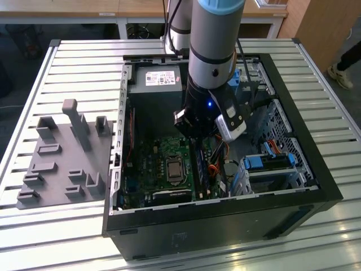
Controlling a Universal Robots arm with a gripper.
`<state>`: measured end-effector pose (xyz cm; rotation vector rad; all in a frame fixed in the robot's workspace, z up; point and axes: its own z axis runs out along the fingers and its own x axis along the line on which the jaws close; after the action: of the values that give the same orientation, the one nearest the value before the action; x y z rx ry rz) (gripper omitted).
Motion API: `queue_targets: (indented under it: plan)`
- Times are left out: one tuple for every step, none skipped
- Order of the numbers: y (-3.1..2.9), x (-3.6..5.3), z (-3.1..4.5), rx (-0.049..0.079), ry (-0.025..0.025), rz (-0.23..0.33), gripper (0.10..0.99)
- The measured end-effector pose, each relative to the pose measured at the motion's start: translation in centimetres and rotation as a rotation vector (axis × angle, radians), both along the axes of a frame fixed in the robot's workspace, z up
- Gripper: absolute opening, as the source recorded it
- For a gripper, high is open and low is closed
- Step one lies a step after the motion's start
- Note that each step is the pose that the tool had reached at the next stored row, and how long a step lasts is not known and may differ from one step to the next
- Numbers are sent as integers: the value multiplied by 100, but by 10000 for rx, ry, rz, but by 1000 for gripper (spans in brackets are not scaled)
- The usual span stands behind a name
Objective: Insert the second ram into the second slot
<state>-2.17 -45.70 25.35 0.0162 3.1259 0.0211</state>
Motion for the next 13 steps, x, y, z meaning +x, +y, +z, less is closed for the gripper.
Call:
queue_targets:
  plan:
    - [0, 2, -6, 0, 0, 0, 129]
    - [0, 7, -13, -4, 1, 1, 129]
    - [0, 10, -19, -5, 1, 2, 129]
    - [0, 10, -26, -3, 1, 0, 129]
    - [0, 10, -35, -4, 1, 0, 129]
    - [-1, 10, -47, -4, 1, 0, 129]
    - [0, 10, -64, -4, 1, 1, 129]
    - [0, 10, -82, -4, 1, 1, 129]
    - [-1, 10, -100, -4, 1, 1, 129]
    - [-1, 10, -115, -4, 1, 1, 129]
    - [-1, 10, -119, -5, 2, 1, 129]
    - [-1, 10, -119, -6, 2, 1, 129]
    - [-1, 10, -119, -7, 2, 1, 129]
